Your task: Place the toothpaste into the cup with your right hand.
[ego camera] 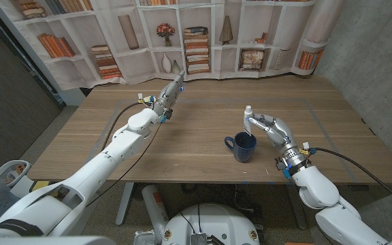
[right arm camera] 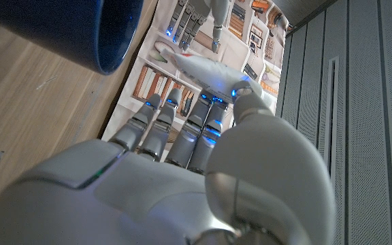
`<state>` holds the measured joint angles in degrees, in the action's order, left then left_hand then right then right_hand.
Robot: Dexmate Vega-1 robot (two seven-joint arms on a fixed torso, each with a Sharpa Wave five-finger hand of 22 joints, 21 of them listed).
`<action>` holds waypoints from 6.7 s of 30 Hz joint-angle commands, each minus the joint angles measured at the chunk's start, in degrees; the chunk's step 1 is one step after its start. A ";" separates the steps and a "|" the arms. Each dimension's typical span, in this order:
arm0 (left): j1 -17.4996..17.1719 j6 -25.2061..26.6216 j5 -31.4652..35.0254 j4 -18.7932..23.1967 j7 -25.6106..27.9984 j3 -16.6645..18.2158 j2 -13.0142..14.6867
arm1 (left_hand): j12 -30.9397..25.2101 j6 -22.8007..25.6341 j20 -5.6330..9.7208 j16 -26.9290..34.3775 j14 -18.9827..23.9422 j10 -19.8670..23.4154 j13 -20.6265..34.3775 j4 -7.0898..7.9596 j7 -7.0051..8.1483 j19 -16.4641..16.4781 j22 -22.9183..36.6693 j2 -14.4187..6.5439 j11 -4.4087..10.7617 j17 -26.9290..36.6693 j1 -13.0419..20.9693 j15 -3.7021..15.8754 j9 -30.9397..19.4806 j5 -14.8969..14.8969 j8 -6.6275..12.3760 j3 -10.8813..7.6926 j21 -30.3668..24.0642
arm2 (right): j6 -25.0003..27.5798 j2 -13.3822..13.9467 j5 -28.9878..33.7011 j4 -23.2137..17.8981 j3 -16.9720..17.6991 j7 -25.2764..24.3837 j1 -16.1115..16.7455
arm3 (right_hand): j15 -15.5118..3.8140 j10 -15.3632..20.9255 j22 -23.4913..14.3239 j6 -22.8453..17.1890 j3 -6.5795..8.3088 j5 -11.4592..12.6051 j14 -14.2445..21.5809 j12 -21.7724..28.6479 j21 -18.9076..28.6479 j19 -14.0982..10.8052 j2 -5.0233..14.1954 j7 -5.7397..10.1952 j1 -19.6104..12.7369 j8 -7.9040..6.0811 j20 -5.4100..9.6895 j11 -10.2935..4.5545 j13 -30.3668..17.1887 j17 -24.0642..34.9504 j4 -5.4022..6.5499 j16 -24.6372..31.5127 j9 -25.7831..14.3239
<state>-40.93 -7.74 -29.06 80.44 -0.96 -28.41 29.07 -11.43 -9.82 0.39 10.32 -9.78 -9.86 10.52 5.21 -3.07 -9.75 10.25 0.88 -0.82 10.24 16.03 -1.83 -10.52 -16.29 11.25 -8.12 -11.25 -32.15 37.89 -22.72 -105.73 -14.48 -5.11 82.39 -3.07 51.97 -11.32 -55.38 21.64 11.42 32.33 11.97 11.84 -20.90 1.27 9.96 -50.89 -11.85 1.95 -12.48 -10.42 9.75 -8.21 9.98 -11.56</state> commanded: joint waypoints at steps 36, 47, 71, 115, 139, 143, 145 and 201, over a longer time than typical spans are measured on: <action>1.30 0.68 0.24 -1.40 -0.93 -0.92 -0.76 | -0.14 -6.93 -0.63 0.34 -10.31 -8.12 0.08 0.03 0.28 -13.28 0.29 -0.52 0.37 0.11 0.23 0.28 -0.16 0.19 -0.11 0.59 -0.27 | -0.59 -0.47 -2.69 2.81 -2.71 1.22 -0.48 | 0.40 -0.89 0.00 -1.49 -0.08 0.39 -1.20 -0.41 -0.41 2.37 -0.46 2.52 -0.48 0.37 -1.50 0.08 -0.21 0.25 0.16 0.26 -0.19; 0.87 1.02 0.45 -0.70 -0.30 -0.83 -0.45 | -0.14 -6.95 -0.74 0.34 -10.32 -8.15 0.08 0.03 0.28 -13.34 0.30 -0.56 0.42 0.12 0.28 0.28 -0.16 0.19 -0.11 0.71 -0.26 | 0.53 0.56 -3.58 2.59 -2.76 1.54 0.09 | 0.39 -1.13 0.02 -1.38 -0.13 0.34 -1.07 -0.48 -0.49 2.88 -0.41 2.62 -0.33 0.41 -1.92 0.10 -0.21 0.27 0.27 0.38 -0.18; 0.67 0.78 0.26 -0.82 -0.37 -0.68 -0.41 | -0.15 -6.90 -0.84 0.35 -10.31 -8.13 0.09 0.02 0.30 -13.41 0.30 -0.68 0.44 0.12 0.38 0.25 -0.16 0.20 -0.09 0.93 -0.27 | 0.87 1.84 -4.85 2.63 -2.58 2.59 0.49 | 1.62 -6.94 0.10 1.37 -0.10 0.15 -2.97 -1.57 -0.83 6.11 -0.60 2.82 -0.08 1.17 -3.88 0.19 -0.28 0.43 0.29 0.30 -0.06; 1.85 1.96 0.93 -1.39 -0.74 -1.70 -0.93 | -0.18 -6.80 -1.00 0.35 -10.30 -8.06 0.09 -0.10 0.32 -13.43 0.31 -0.96 0.45 0.11 0.77 0.12 -0.16 0.21 -0.06 1.21 -0.30 | -0.76 2.38 -8.11 4.34 -2.83 6.17 -0.18 | 3.63 -12.18 0.12 8.03 -1.48 0.04 -5.74 -1.20 -0.66 9.34 -2.66 2.74 3.06 1.53 -7.10 0.44 -0.52 0.63 1.16 0.26 0.04; 0.93 1.76 0.81 -1.15 0.14 -1.52 -1.11 | -0.17 -6.86 -0.93 0.35 -10.33 -8.10 0.09 -0.14 0.36 -13.41 0.31 -1.09 0.52 0.11 0.93 0.15 -0.16 0.24 -0.09 1.37 -0.33 | -0.73 2.71 -9.35 4.90 -2.92 7.63 -0.92 | 4.78 -14.24 0.13 9.81 -1.89 0.28 -6.81 -1.03 -0.44 9.91 -3.02 2.76 4.54 1.34 -8.25 0.65 -0.60 0.68 1.63 0.35 0.03; 0.90 1.65 0.78 -1.27 -0.02 -1.57 -1.12 | -0.14 -6.82 -0.92 0.34 -10.36 -8.17 0.09 -0.14 0.35 -13.41 0.31 -1.11 0.42 0.11 0.95 0.19 -0.16 0.24 -0.07 1.39 -0.33 | -0.46 2.83 -9.28 4.65 -2.87 7.54 -1.00 | 4.98 -14.31 0.13 9.70 -1.88 0.31 -6.85 -0.97 -0.39 9.88 -2.97 2.77 4.61 1.23 -8.41 0.61 -0.60 0.68 1.66 0.37 0.02; 0.86 1.62 0.84 -1.19 0.06 -1.54 -1.07 | -0.15 -6.81 -0.93 0.34 -10.35 -8.14 0.09 -0.14 0.36 -13.40 0.31 -1.12 0.42 0.11 0.96 0.16 -0.16 0.24 -0.07 1.40 -0.33 | -0.37 2.94 -9.04 4.55 -2.83 7.46 -1.05 | 4.85 -14.42 0.13 9.69 -1.87 0.33 -7.06 -0.96 -0.38 9.91 -2.95 2.78 4.65 1.17 -8.40 0.58 -0.60 0.68 1.67 0.33 0.02; 1.59 -2.22 -0.83 -5.54 -3.40 -0.52 -1.45 | -0.36 -6.32 -0.92 0.42 -10.09 -7.48 0.09 -0.23 0.44 -13.35 0.32 -1.42 0.65 0.11 1.33 0.35 -0.16 0.31 0.07 1.80 -0.38 | 1.52 4.12 0.57 -3.14 1.56 1.37 -1.17 | 2.57 -14.90 0.13 11.17 -1.76 0.17 -7.38 -0.19 -0.18 10.59 -1.75 2.77 6.70 0.89 -8.16 0.58 -0.60 0.79 2.57 0.74 0.00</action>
<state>-39.72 -9.08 -29.51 76.61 -3.40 -29.01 28.02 -11.43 -9.82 -0.31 10.32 -9.78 -9.86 10.51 4.98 -3.07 -10.07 10.25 -0.09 -0.41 10.24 17.01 -1.83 -10.52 -16.07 11.25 -6.31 -11.25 -30.98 42.21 -24.13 -107.51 -13.83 -2.57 81.01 -0.23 37.05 -11.21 -44.41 19.60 11.52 24.77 11.31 11.52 -10.59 -0.52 12.68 -44.58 -10.42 -6.14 -11.67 -10.78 10.25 -5.99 10.21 -11.46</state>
